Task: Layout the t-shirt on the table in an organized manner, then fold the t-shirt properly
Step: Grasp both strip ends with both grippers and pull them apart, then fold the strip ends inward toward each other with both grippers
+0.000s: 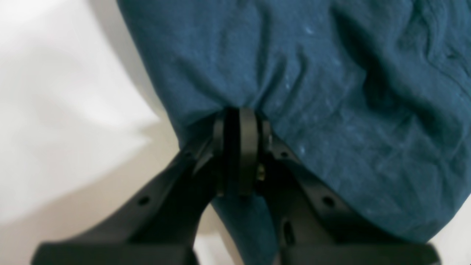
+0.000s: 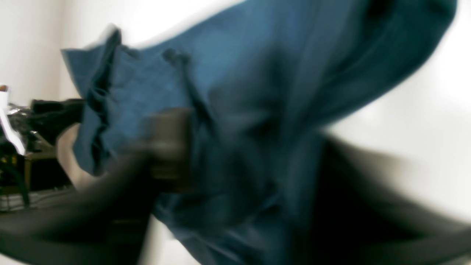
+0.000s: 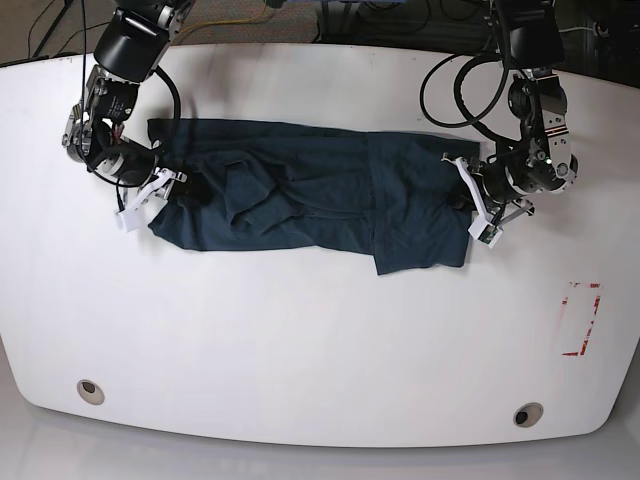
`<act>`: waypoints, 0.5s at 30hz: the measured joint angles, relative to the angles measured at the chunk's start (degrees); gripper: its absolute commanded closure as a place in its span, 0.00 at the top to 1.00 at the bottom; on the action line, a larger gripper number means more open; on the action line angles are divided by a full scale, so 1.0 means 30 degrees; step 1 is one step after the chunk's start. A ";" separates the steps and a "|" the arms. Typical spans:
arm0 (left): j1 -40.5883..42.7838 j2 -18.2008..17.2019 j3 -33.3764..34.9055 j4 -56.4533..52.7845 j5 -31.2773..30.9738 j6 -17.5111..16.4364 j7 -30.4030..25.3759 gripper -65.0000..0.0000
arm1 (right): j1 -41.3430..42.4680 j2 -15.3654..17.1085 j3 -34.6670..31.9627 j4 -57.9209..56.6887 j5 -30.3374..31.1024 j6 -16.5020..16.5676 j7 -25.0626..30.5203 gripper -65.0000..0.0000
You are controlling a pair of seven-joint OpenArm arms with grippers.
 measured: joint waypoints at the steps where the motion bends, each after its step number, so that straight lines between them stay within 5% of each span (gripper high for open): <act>1: 0.0000 0.0000 0.0007 -0.0022 0.0007 0.0000 0.0007 0.06 | -0.0058 0.0007 0.0000 0.0000 -0.0007 -0.0015 -0.0073 0.09; 15: -0.0430 0.0284 0.2659 0.0036 0.0488 0.0430 -0.0146 0.06 | -0.0772 0.0168 -0.0058 0.6207 0.0087 -0.0073 -0.0342 0.14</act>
